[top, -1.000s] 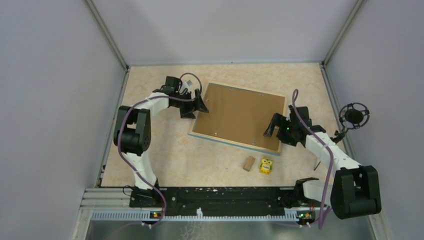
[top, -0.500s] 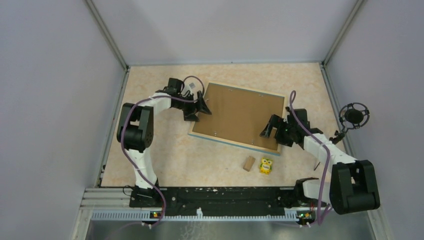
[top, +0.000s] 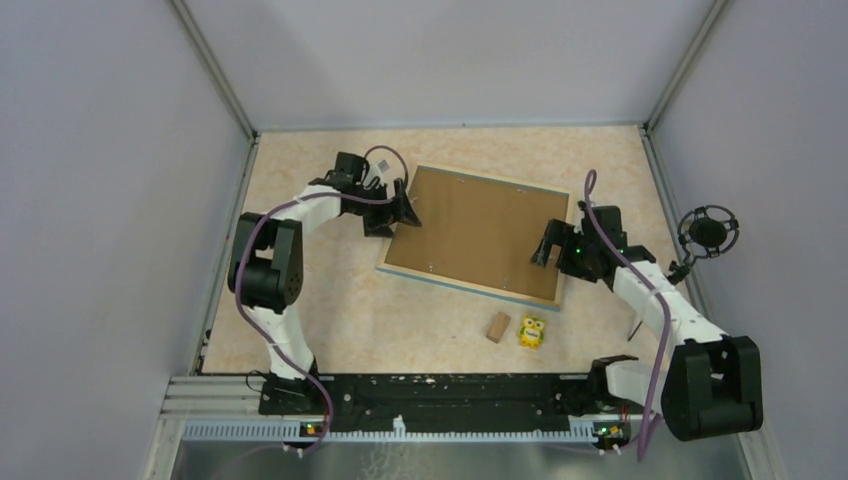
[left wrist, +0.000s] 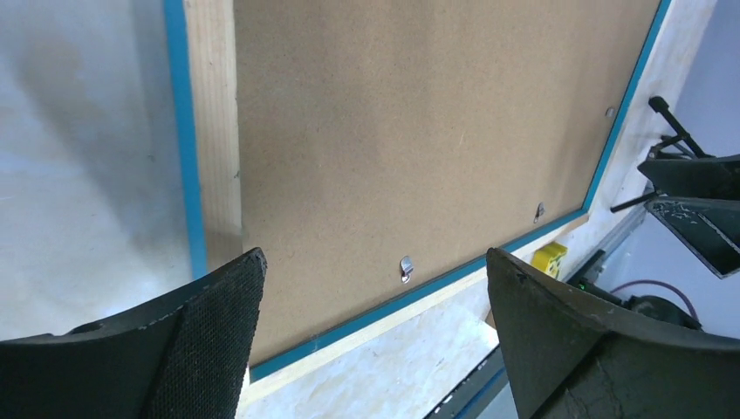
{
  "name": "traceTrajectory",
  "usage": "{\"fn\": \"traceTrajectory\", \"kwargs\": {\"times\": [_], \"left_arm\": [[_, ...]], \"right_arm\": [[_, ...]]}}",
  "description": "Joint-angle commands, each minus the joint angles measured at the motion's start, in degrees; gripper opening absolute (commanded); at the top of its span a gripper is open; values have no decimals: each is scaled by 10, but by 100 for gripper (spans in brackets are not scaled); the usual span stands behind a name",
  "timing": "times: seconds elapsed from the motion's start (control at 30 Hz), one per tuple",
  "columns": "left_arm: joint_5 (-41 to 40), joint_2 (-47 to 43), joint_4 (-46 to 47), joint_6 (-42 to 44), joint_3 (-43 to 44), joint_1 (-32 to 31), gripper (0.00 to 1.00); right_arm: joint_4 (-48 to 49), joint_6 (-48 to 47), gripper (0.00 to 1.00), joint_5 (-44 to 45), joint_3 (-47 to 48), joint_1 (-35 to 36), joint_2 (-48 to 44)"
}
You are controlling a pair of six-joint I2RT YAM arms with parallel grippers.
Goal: Put the photo into the frame
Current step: Install the photo frame at the center of the board.
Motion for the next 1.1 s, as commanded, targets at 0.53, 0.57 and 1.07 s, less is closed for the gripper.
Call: {"fn": "traceTrajectory", "kwargs": {"times": [0.53,0.57,1.07], "left_arm": [[-59,5,-1,11,10,25,97],[-30,17,-1,5,10,27,97],[-98,38,-52,35,37,12,76]], "right_arm": [[25,63,96,130,60,-3,102],[34,70,95,124,60,-3,109],[40,8,73,174,77,-3,155]]}}
